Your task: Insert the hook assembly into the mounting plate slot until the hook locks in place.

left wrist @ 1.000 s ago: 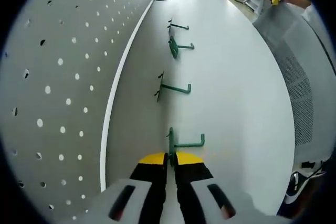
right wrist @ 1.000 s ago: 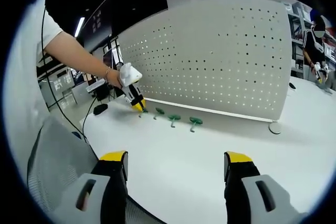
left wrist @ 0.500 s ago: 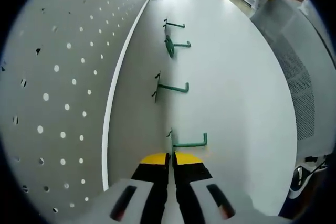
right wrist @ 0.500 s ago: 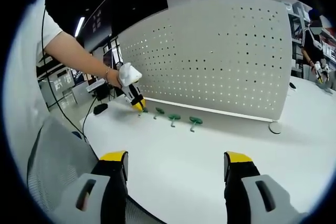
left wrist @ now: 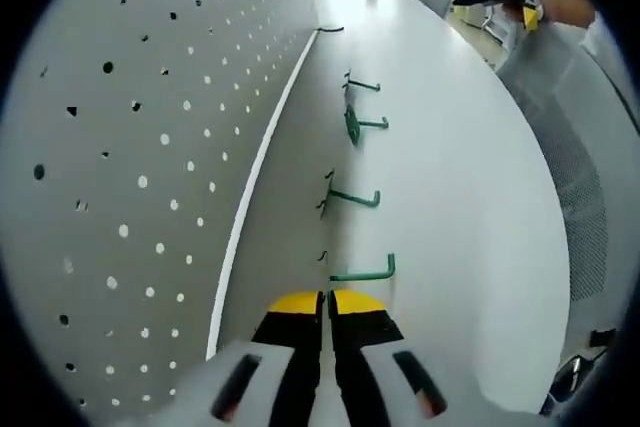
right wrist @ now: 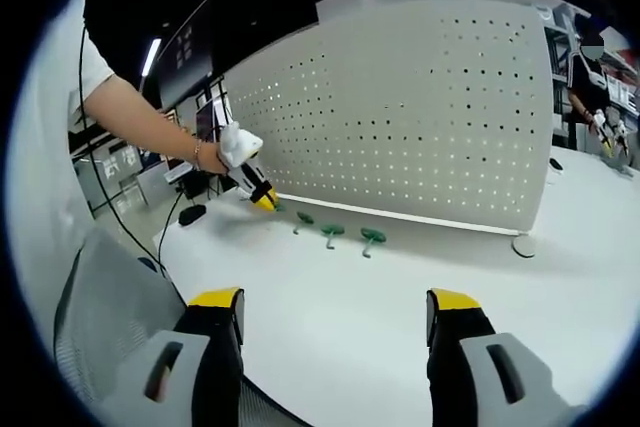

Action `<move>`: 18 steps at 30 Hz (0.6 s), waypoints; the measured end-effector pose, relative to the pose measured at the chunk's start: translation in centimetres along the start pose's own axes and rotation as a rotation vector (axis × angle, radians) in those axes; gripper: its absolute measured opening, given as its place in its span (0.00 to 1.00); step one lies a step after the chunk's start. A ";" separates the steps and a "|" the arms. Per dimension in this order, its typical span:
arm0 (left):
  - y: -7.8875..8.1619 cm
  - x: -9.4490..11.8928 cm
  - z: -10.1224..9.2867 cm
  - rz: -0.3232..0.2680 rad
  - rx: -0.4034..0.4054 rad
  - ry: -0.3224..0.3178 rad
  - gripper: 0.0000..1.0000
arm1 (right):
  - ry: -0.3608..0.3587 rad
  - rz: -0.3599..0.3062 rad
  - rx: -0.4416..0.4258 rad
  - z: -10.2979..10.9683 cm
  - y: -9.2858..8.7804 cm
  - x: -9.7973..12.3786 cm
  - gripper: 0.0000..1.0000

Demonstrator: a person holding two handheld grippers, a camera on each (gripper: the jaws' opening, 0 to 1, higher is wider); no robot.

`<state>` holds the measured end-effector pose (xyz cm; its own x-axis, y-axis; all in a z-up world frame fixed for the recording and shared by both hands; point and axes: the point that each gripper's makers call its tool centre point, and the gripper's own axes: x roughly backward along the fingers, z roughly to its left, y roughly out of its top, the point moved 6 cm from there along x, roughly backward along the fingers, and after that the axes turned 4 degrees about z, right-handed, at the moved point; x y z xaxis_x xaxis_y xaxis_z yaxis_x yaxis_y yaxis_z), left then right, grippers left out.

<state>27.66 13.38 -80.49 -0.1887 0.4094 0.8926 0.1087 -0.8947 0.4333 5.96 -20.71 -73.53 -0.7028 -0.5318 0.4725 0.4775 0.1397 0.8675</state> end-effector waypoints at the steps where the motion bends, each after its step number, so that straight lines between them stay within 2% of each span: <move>1: 0.1 0.2 0.0 -0.012 0.016 0.004 0.02 | 0.001 -0.003 0.001 0.0 0.0 0.0 0.71; 4: 0.4 0.6 0.0 -0.045 0.050 0.016 0.02 | 0.001 -0.009 0.000 0.0 0.2 0.1 0.71; 7: 1.0 1.1 -0.1 -0.079 0.050 0.036 0.02 | 0.001 -0.020 -0.002 0.0 0.3 0.1 0.71; 18: 2.3 2.5 -0.6 -0.159 0.094 0.090 0.02 | 0.017 -0.049 0.009 0.4 1.1 0.1 0.72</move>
<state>26.81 12.29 -77.33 -0.2972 0.5230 0.7988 0.1604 -0.7974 0.5817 6.19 -20.26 -72.45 -0.7160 -0.5525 0.4267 0.4377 0.1209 0.8910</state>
